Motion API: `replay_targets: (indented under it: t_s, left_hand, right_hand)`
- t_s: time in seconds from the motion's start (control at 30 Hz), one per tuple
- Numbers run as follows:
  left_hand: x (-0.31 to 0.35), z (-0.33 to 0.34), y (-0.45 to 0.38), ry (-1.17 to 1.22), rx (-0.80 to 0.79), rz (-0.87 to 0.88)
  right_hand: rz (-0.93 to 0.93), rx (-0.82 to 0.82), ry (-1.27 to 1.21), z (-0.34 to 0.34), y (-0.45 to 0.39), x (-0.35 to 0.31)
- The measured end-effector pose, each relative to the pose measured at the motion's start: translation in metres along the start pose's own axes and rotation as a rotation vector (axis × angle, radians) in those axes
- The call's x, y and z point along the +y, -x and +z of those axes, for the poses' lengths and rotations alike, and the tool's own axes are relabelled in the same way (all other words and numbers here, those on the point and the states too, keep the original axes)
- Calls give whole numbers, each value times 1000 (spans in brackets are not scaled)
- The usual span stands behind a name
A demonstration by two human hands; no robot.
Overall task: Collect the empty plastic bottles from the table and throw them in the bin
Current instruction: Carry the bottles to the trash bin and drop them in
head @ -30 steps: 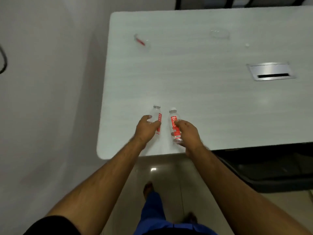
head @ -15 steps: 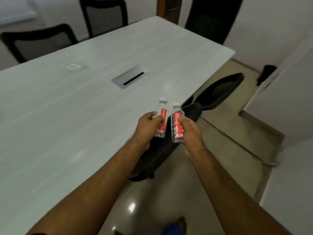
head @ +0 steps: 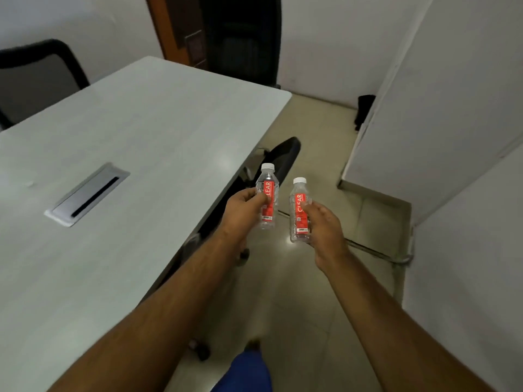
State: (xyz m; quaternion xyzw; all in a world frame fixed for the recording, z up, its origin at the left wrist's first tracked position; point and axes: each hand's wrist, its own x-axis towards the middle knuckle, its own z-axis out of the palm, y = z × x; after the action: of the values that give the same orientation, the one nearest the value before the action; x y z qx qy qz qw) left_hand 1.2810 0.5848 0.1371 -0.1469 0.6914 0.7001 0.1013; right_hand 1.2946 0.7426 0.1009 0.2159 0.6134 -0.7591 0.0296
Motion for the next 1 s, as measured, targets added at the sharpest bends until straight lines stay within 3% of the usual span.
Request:
replay_targets:
  t_s: [0.3, 0.57, 0.83, 1.0]
  left_hand:
    - [62, 113, -222, 26, -221, 21]
    - [125, 199, -396, -32, -324, 21]
    - [161, 294, -587, -52, -281, 0]
    - [217, 352, -690, -58, -202, -17]
  right_hand:
    - [-26, 152, -2, -38, -198, -93]
    - [-13, 222, 37, -62, -376, -157]
    - [-1, 171, 37, -83, -589, -215]
    - [12, 138, 29, -92, -719, -277]
